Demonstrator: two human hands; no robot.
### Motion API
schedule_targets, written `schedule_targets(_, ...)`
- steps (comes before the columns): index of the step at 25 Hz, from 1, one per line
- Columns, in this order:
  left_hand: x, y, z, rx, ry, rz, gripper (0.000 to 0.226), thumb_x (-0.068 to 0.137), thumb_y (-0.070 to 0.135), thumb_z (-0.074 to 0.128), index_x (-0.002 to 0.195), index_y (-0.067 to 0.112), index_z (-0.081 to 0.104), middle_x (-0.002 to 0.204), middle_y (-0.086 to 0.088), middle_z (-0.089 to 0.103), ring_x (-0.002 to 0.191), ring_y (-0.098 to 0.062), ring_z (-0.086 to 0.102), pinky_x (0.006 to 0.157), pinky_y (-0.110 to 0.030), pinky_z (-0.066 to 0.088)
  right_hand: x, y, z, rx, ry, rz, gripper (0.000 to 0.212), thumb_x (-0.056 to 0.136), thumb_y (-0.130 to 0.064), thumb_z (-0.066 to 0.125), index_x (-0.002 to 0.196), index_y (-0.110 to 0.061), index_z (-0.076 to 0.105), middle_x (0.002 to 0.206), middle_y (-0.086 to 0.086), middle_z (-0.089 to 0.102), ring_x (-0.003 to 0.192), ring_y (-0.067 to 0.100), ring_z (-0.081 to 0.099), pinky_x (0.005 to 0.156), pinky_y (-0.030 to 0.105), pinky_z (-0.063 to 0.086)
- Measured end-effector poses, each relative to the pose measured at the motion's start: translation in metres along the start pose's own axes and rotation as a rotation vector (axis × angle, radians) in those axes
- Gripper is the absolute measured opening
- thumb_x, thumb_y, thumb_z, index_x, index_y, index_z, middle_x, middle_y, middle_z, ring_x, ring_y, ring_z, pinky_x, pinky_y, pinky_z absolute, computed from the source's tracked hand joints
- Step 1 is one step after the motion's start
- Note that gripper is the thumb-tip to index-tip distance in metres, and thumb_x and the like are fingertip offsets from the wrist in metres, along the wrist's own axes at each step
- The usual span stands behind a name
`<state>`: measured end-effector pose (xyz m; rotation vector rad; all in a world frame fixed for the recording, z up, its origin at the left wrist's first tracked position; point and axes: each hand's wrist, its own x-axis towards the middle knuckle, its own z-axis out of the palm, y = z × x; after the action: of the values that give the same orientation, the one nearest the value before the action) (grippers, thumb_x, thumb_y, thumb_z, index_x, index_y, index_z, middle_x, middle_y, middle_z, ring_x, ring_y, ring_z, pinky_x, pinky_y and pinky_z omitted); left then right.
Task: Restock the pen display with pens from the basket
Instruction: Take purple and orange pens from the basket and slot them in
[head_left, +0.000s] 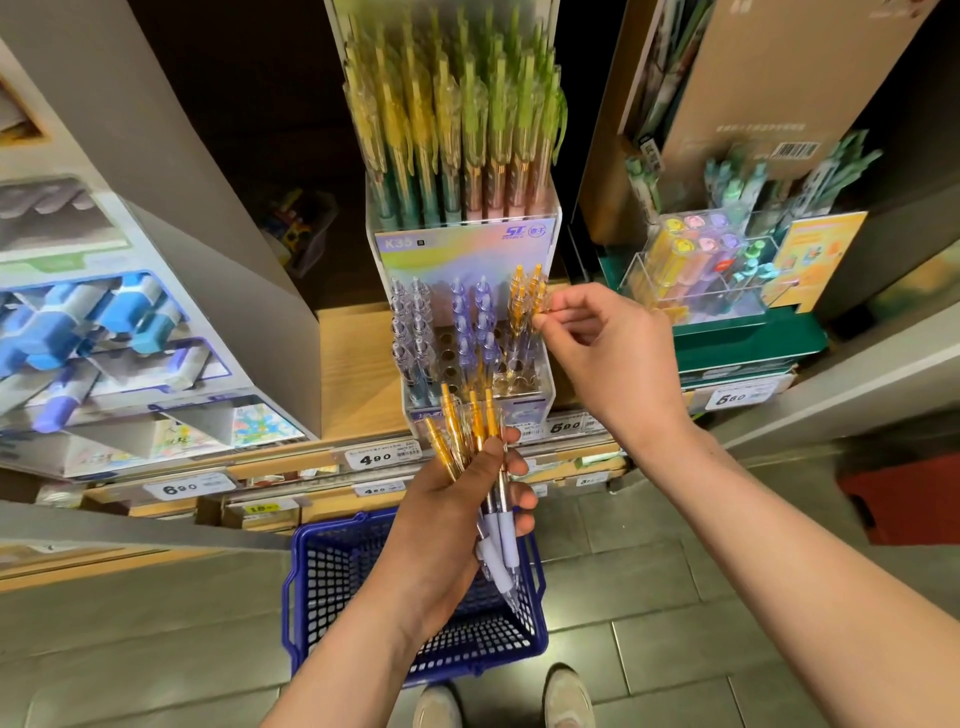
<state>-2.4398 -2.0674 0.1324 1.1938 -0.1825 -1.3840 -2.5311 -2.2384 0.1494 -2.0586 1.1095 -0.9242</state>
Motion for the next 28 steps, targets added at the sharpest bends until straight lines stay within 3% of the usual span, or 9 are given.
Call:
schedule_targets(5, -0.001, 0.000, 0.005, 0.126, 0.008, 0.073, 0.025, 0.094, 0.034, 0.060, 0.108, 0.019, 0.074, 0.099, -0.006, 0.075, 0.073, -0.018, 0.070, 0.067, -0.028, 0.056, -0.014, -0.011, -0.007, -0.066, -0.073, 0.188, 0.014, 0.089, -0.032, 0.075, 0.099, -0.023, 0.071, 0.082, -0.014, 0.069, 0.074, 0.001, 0.067, 0.070, 0.002, 0.047)
schedule_targets(8, -0.002, 0.001, 0.006, 0.150, 0.004, 0.088, 0.021, 0.092, 0.038, 0.061, 0.100, 0.032, 0.078, 0.108, -0.002, 0.078, 0.079, -0.019, 0.075, 0.072, -0.031, 0.061, -0.042, -0.021, -0.016, 0.155, -0.281, 0.327, 0.018, 0.092, -0.047, 0.066, 0.086, -0.032, 0.074, 0.075, -0.007, 0.071, 0.067, 0.003, 0.068, 0.062, 0.012, 0.051)
schedule_targets(11, -0.001, -0.001, 0.006, 0.154, 0.010, 0.096, 0.026, 0.095, 0.038, 0.060, 0.115, 0.028, 0.073, 0.115, -0.001, 0.077, 0.093, -0.024, 0.077, 0.077, -0.033, 0.062, -0.057, -0.031, -0.013, 0.370, -0.453, 0.476, 0.003, 0.085, -0.040, 0.077, 0.082, -0.038, 0.076, 0.082, -0.009, 0.075, 0.073, 0.007, 0.074, 0.058, 0.016, 0.054)
schedule_targets(16, 0.000, -0.002, 0.007, -0.049, 0.053, 0.039, 0.036, 0.092, 0.031, 0.061, 0.119, 0.009, 0.069, 0.110, -0.017, 0.077, 0.093, -0.034, 0.077, 0.071, -0.035, 0.062, -0.054, -0.025, -0.015, 0.519, -0.420, 0.545, 0.010, 0.083, -0.024, 0.079, 0.087, -0.033, 0.079, 0.080, -0.003, 0.078, 0.067, 0.009, 0.071, 0.063, 0.020, 0.056)
schedule_targets(21, 0.001, -0.003, 0.003, -0.081, 0.040, -0.007, 0.042, 0.091, 0.038, 0.058, 0.121, 0.011, 0.068, 0.110, -0.018, 0.077, 0.079, -0.027, 0.076, 0.073, -0.041, 0.064, -0.029, -0.023, -0.028, 0.660, -0.258, 0.493, 0.026, 0.084, -0.010, 0.074, 0.109, -0.002, 0.074, 0.082, 0.007, 0.077, 0.070, 0.012, 0.068, 0.071, 0.024, 0.058)
schedule_targets(25, 0.000, -0.006, -0.001, -0.042, 0.024, -0.004, 0.039, 0.098, 0.043, 0.051, 0.124, 0.019, 0.068, 0.093, -0.013, 0.073, 0.060, -0.018, 0.058, 0.056, -0.029, 0.051, -0.008, -0.028, -0.034, 0.571, -0.029, 0.363, 0.019, 0.087, -0.005, 0.075, 0.105, -0.010, 0.072, 0.088, 0.003, 0.078, 0.078, 0.013, 0.073, 0.079, 0.026, 0.059)
schedule_targets(28, 0.000, -0.006, -0.002, -0.044, 0.006, -0.008, 0.039, 0.097, 0.042, 0.052, 0.126, 0.021, 0.067, 0.086, -0.011, 0.070, 0.052, -0.015, 0.050, 0.049, -0.026, 0.042, -0.003, -0.029, -0.029, 0.473, 0.115, 0.266, 0.019, 0.085, -0.009, 0.078, 0.103, -0.014, 0.072, 0.086, -0.004, 0.076, 0.077, 0.003, 0.072, 0.076, 0.016, 0.056)
